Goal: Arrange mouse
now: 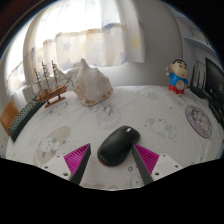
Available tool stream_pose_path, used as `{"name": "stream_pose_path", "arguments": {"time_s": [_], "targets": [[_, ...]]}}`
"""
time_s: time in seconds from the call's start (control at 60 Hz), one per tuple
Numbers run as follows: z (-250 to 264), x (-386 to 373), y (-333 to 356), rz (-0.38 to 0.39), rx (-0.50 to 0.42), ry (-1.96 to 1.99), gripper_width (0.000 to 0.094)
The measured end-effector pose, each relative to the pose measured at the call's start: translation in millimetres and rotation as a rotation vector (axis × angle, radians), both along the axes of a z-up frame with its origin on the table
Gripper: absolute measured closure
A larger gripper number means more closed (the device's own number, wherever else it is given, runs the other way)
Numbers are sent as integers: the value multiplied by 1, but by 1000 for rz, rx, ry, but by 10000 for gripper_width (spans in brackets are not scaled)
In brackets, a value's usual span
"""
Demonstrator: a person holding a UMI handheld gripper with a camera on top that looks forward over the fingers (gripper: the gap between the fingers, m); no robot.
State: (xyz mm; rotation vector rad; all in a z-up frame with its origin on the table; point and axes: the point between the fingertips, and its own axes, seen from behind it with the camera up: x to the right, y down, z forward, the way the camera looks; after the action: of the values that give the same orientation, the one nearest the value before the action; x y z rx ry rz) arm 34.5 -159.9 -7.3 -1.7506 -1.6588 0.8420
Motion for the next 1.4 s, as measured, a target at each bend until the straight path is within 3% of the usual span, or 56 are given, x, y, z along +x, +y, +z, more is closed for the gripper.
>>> {"name": "stream_pose_path", "arguments": {"time_s": [0.333,0.4,0.467,0.633,0.783,0.883,1.067,1.2,1.4], "targets": [[-8,-67,-14,69,45,-15,96],[-8,-71,-17,81,49,-15,207],[-8,-74,-16,90,63,-19,441],[3,-72,-16,147,84,-47,506],[73,-71,16,150,65,32,506],[129,-72,68,118,42,90,509],[175,-87,234,14,128,157,509],[132,-90,356,-58,172,94,510],[21,-77,449,-43,159,-58,506]]}}
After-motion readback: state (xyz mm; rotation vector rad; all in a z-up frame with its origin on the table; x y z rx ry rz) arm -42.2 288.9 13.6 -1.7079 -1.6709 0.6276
